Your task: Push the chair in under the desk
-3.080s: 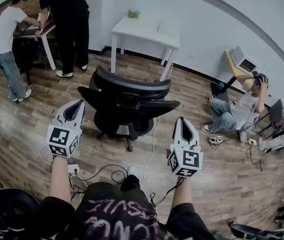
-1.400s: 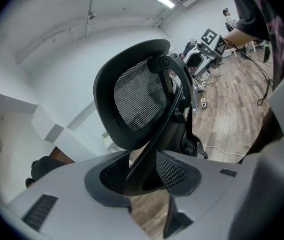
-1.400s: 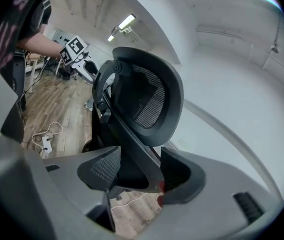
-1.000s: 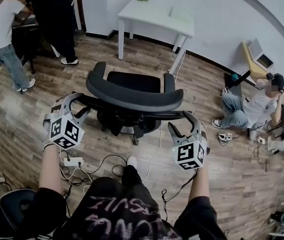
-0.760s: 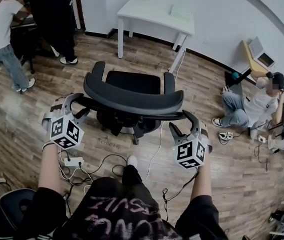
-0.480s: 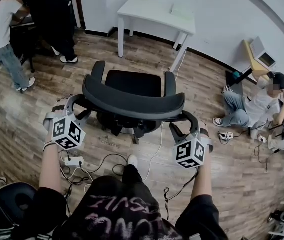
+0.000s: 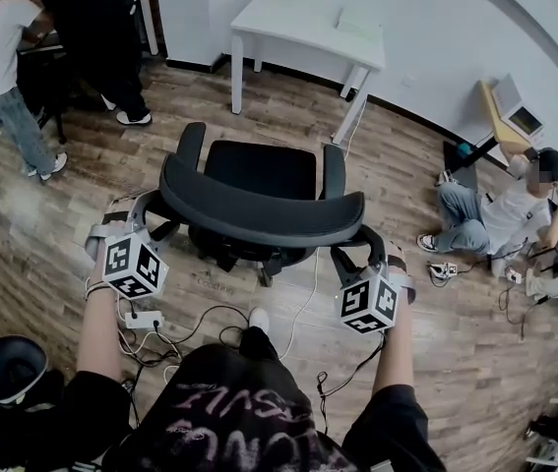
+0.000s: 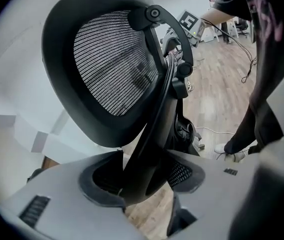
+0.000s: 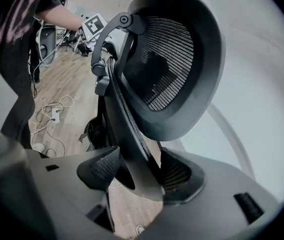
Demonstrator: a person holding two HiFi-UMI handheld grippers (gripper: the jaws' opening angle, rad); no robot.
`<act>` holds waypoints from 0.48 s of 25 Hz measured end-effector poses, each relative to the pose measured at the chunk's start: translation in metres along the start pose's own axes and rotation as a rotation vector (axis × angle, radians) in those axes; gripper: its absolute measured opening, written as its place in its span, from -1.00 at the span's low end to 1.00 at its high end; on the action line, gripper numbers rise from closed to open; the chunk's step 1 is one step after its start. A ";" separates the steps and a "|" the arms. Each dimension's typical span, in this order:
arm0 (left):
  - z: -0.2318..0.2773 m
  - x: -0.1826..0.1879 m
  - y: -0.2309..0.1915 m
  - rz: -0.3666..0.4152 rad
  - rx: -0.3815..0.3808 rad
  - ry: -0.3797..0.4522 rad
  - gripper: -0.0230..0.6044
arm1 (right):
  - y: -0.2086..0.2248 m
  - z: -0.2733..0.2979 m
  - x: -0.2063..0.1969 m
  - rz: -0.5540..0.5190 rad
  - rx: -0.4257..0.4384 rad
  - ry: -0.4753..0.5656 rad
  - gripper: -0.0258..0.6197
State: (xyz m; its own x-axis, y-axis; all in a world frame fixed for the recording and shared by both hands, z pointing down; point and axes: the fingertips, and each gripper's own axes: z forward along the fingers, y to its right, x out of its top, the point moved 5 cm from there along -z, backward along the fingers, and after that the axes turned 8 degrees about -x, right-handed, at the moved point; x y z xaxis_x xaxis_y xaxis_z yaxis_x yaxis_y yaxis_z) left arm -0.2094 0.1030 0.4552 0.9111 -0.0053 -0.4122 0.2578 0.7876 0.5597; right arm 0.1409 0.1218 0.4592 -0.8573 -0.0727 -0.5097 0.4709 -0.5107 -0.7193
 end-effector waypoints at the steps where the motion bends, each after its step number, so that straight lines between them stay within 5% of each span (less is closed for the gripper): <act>1: 0.000 0.000 0.000 -0.003 -0.001 0.004 -0.13 | 0.000 0.000 0.000 0.001 -0.001 0.000 -0.11; 12: 0.006 -0.005 -0.001 -0.006 -0.025 0.022 -0.12 | -0.003 0.004 -0.001 0.001 0.023 -0.021 -0.11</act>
State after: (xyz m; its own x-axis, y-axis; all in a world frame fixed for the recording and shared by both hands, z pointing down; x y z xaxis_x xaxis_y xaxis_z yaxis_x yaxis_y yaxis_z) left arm -0.2121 0.0987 0.4606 0.9023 0.0032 -0.4310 0.2549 0.8025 0.5395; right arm 0.1396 0.1198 0.4632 -0.8610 -0.0912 -0.5004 0.4673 -0.5302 -0.7074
